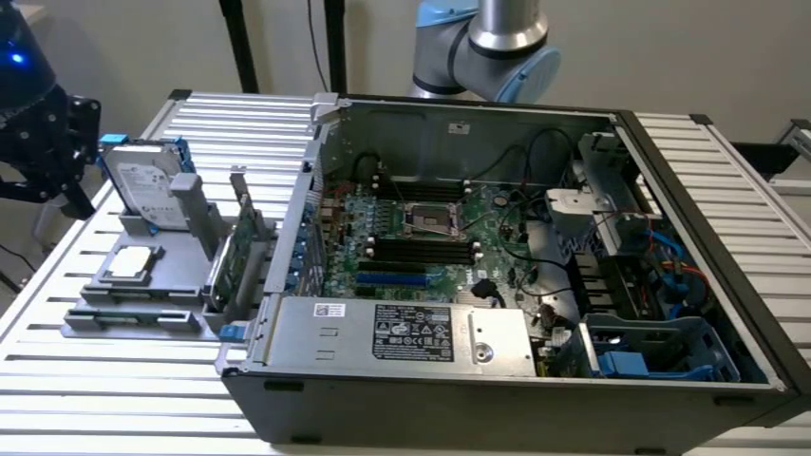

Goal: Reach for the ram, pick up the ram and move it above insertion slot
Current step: 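Pick up the ram and move it above insertion slot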

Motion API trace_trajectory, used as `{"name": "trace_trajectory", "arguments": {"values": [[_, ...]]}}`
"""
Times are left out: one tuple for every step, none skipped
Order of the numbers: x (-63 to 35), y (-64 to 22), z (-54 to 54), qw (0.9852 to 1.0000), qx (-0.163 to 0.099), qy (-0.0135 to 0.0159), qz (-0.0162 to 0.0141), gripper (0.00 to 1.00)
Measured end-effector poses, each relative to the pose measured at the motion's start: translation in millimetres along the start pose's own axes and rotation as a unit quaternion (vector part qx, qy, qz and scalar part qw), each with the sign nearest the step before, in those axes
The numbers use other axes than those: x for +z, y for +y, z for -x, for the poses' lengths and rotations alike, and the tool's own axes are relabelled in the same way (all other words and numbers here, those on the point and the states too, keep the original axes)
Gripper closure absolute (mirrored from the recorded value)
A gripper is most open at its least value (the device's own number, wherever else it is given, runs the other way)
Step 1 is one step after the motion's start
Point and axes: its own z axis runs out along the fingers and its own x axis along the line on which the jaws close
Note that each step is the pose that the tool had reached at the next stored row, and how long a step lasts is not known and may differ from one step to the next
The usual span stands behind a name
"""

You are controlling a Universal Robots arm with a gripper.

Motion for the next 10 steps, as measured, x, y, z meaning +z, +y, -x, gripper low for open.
{"name": "trace_trajectory", "arguments": {"values": [[0.1, 0.0, 0.0, 1.0000, -0.009, 0.0003, -0.0001, 0.89], [0.1, 0.0, 0.0, 0.9998, -0.018, 0.0005, -0.0003, 0.89], [0.3, 0.0, 0.0, 0.9996, -0.028, 0.0007, -0.0005, 0.89], [0.4, 0.0, 0.0, 0.9993, -0.037, 0.0010, -0.0006, 0.89], [0.4, 0.0, 0.0, 0.9990, -0.046, 0.0012, -0.0008, 0.89], [0.6, 0.0, 0.0, 0.9985, -0.055, 0.0014, -0.0010, 0.89], [0.8, 0.0, 0.0, 0.9980, -0.064, 0.0016, -0.0012, 0.89], [0.8, 0.0, 0.0, 0.9973, -0.073, 0.0019, -0.0014, 0.89], [1.0, -0.1, 0.0, 0.9967, -0.082, 0.0021, -0.0016, 0.89], [1.0, -0.1, 0.0, 0.9959, -0.091, 0.0023, -0.0018, 0.89]]}}
